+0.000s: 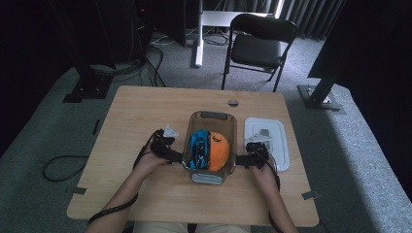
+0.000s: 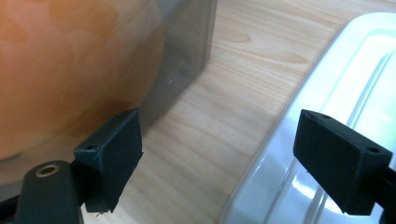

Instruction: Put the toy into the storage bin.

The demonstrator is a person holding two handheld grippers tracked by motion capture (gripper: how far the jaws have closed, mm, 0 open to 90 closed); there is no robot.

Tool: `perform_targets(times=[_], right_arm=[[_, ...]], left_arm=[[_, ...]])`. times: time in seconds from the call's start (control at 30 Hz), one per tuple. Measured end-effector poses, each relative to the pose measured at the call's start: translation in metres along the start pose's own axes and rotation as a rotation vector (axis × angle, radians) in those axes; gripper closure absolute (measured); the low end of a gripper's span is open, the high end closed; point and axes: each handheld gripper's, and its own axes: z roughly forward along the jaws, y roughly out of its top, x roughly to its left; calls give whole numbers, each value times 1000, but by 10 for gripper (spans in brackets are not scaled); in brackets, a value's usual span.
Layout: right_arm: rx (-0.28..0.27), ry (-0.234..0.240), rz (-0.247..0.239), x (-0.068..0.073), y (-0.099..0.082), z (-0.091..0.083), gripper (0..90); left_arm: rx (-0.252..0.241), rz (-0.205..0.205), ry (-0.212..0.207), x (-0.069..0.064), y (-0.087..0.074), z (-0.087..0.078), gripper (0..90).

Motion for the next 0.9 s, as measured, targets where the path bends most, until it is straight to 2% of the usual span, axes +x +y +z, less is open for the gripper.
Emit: perform_targets(times=[0.07,0.27,0.4,0.5,0.63,0.9], right_arm=[[2,-6,-4,-1,2,1,158],[8,25,-17,-1,3,0,183],[-15,46,-20,0,1,-3,202],[-17,71,-23,1,-1,-3,210],[-10,87,-63,6,-1,-4,211],[-25,119,-93,12,-3,-6,225]], left_arm=[[-1,10,6,0,1,0,30],[-4,20,21,-4,1,-2,38],[2,42,29,-9,1,-8,38],[-1,38,22,-10,-1,-10,38],[0,58,26,-14,-3,-15,39],[7,75,17,-22,-7,-22,39]])
